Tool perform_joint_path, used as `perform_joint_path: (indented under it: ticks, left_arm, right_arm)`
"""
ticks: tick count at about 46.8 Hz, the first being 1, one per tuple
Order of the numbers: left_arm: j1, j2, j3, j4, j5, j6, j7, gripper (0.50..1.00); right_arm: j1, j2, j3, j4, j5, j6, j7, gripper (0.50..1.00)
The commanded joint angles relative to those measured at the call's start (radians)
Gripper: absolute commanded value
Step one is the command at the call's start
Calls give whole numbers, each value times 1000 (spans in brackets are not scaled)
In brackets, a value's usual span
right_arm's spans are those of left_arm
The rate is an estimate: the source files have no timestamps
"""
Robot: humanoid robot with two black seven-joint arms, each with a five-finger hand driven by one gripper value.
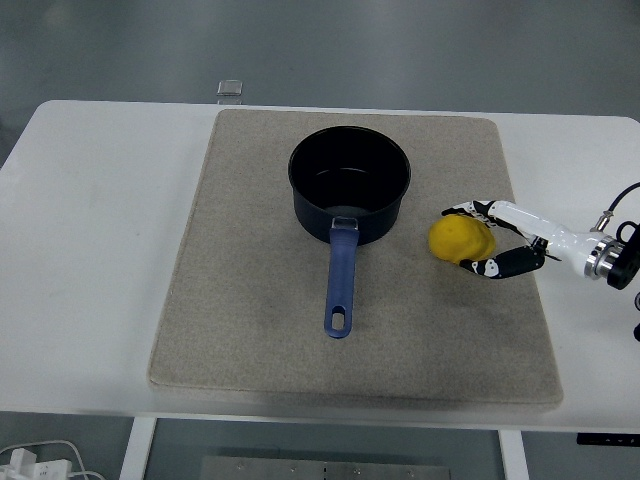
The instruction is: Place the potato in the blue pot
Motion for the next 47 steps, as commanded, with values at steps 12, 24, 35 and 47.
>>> perform_joint_path:
  ticks: [12,24,35,47]
  left_arm:
    - [0,0,0,0,1,0,1,1000]
    - [-1,0,0,0,1,0,1,1000]
    - [0,0,0,0,1,0,0,1000]
    - [-1,0,0,0,0,0,0,1000]
  right_arm:
    - [-1,2,0,0,0,-1,0,500]
    - [0,-9,1,0,3,-1,0,500]
    - [88,-77,7,-3,31,18,-1,500]
    - [244,-186,11,-90,130,148,0,500]
